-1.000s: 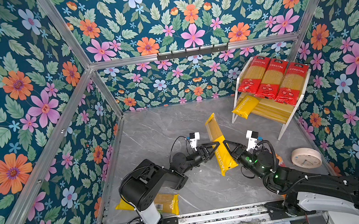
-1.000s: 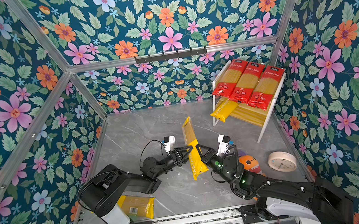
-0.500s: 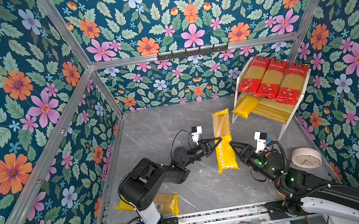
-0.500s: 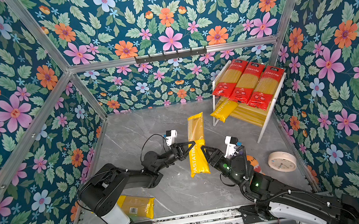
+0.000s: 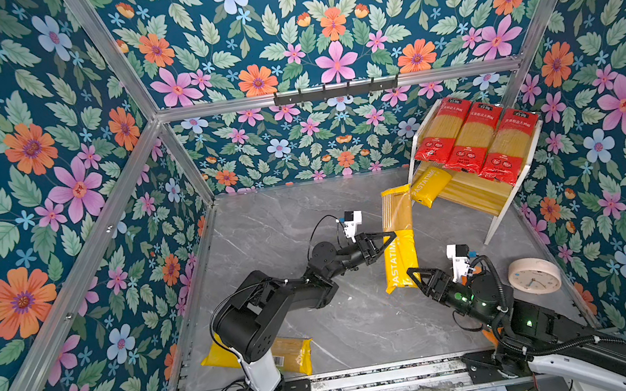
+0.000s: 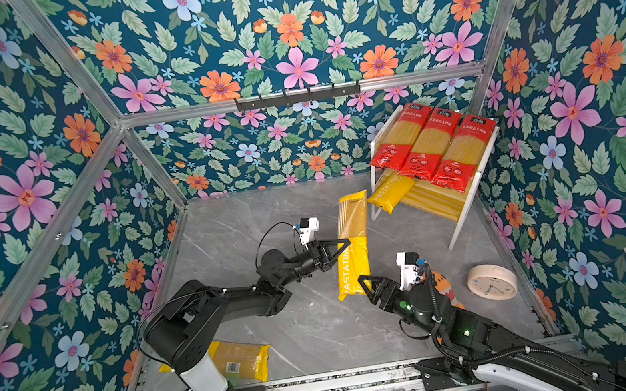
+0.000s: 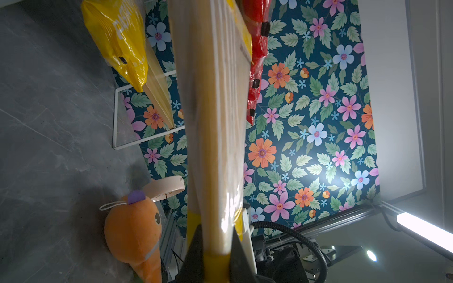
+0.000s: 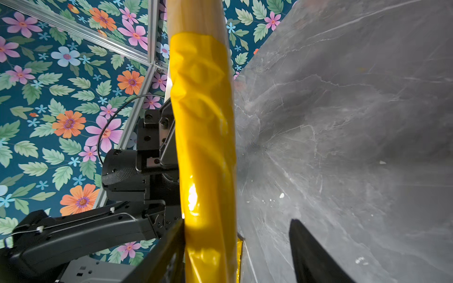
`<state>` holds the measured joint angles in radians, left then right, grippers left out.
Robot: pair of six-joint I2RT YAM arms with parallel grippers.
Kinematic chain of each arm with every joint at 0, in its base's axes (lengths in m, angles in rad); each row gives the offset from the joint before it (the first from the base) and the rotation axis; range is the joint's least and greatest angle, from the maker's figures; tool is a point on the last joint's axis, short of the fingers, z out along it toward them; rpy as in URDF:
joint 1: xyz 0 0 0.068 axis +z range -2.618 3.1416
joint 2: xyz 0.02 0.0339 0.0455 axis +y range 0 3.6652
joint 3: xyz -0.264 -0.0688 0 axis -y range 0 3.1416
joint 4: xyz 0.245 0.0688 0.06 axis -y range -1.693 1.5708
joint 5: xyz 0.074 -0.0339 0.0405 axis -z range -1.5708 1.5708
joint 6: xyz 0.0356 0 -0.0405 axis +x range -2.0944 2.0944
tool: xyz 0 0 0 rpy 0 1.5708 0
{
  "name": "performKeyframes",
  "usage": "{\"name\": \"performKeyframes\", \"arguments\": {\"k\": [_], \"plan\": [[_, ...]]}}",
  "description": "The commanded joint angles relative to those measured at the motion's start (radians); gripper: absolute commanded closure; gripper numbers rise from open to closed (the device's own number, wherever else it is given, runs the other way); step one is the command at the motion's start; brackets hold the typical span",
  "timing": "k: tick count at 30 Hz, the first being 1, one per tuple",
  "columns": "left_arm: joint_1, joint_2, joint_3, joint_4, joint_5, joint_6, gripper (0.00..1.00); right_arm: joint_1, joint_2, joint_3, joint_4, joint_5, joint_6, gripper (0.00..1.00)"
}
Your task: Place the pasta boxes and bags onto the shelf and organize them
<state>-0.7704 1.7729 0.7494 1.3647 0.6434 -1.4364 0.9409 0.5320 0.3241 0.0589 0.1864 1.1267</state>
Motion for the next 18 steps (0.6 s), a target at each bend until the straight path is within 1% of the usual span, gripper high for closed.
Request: {"name": "performKeyframes", "arguments": {"k": [1,4,6,9,11,13,15,18], "plan": [[-0.010,-0.004,0.034,0.058,-0.029,0.014,0.95,0.003,0.063,0.018,0.028,-0.007,-0.032,0.42],[-0.016,-0.010,0.052,-0.031,-0.042,0.053,0.95,0.004,0.117,0.035,0.064,0.008,-0.044,0.46],[-0.019,-0.013,0.070,-0.101,-0.046,0.076,0.95,0.003,0.138,0.040,0.074,0.023,-0.044,0.51],[-0.021,-0.020,0.103,-0.219,-0.045,0.117,0.95,0.004,0.135,0.035,0.069,0.067,-0.031,0.65],[-0.021,-0.024,0.125,-0.284,-0.041,0.141,0.94,0.004,0.109,0.025,0.052,0.101,-0.020,0.78],[-0.021,-0.021,0.143,-0.309,-0.027,0.147,0.92,0.004,0.069,0.014,0.047,0.123,-0.021,0.88],[-0.020,-0.011,0.158,-0.304,-0.012,0.138,0.90,0.003,0.029,0.002,0.044,0.146,-0.027,0.95],[-0.021,0.005,0.178,-0.299,0.004,0.131,0.88,0.003,-0.013,-0.010,0.045,0.168,-0.033,1.00]]}}
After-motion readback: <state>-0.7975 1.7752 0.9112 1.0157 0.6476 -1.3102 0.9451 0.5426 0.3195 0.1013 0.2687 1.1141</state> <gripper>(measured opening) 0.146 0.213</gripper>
